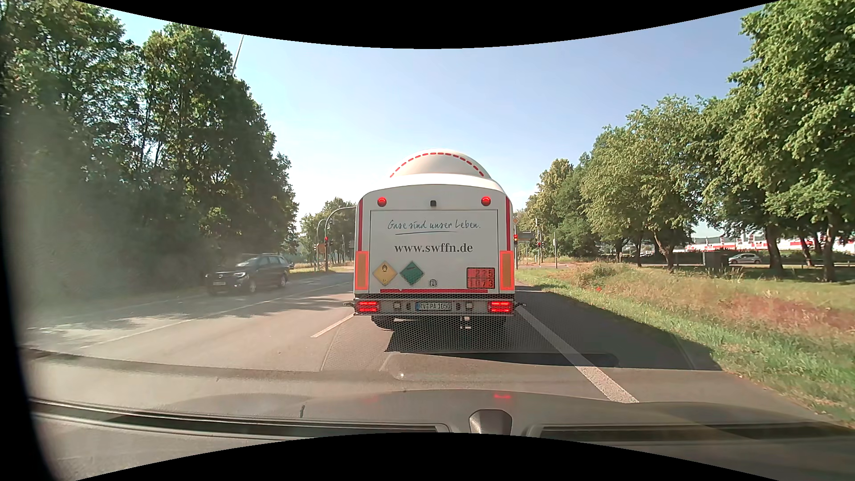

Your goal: Follow the waypoints while adhering to traffic rules and regulations

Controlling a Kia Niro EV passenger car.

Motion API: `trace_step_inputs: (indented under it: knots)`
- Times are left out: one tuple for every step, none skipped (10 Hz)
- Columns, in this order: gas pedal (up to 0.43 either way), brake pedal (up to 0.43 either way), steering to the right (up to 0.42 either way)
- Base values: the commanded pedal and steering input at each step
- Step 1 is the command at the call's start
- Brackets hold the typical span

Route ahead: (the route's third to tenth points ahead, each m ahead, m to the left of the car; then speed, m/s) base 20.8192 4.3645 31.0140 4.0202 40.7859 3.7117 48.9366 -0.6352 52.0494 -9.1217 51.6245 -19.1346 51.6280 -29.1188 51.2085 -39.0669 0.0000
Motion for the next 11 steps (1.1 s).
trace_step_inputs:
  knots:
    - [0.0,0.006,0.004]
    - [0.0,0.006,0.005]
    - [0.0,0.006,0.004]
    - [0.0,0.006,0.004]
    - [0.0,0.006,0.004]
    - [0.0,0.006,0.004]
    - [0.0,0.006,0.004]
    - [0.0,0.006,0.005]
    - [0.0,0.006,0.004]
    - [0.0,0.006,0.005]
    - [0.0,0.006,0.004]
